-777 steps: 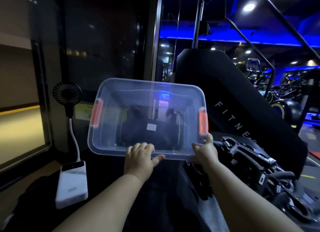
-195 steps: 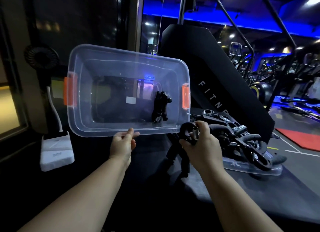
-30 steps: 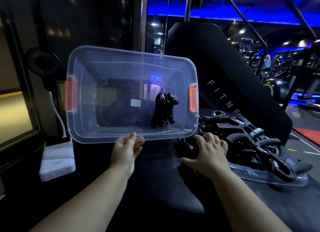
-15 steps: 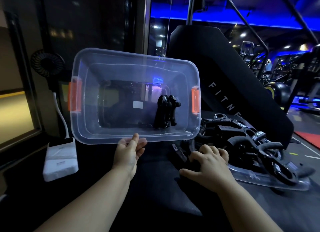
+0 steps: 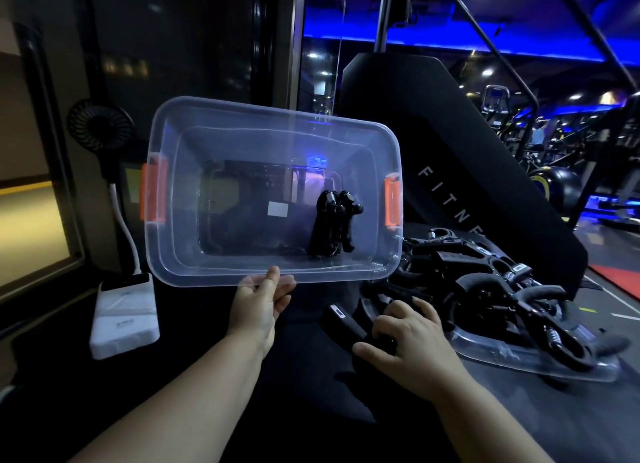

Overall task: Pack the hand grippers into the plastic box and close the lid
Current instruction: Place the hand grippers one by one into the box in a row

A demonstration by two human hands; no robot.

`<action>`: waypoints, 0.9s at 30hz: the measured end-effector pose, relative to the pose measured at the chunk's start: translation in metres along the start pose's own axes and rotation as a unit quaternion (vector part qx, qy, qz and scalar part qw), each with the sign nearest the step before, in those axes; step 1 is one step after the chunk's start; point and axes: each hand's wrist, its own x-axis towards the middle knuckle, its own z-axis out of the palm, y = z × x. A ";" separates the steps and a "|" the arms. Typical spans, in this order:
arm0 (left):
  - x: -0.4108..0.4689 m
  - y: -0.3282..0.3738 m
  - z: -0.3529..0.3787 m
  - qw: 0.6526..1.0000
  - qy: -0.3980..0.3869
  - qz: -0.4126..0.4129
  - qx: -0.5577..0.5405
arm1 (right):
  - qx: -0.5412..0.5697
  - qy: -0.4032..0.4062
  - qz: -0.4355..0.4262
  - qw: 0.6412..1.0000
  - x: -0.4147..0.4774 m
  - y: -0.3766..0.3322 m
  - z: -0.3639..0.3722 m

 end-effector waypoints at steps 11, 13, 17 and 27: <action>0.002 -0.003 -0.001 1.000 -0.004 0.000 0.005 | 0.001 -0.025 0.095 0.995 0.000 0.000 0.005; 0.002 -0.003 -0.001 1.000 -0.005 0.000 0.005 | -0.004 -0.036 0.109 0.993 0.001 0.001 0.007; 0.003 -0.003 -0.002 1.000 -0.002 -0.001 0.004 | 0.011 -0.041 0.110 0.993 0.003 0.002 0.006; 0.003 -0.002 -0.001 1.000 0.000 -0.004 0.005 | 0.139 0.068 0.085 0.984 0.001 -0.008 -0.007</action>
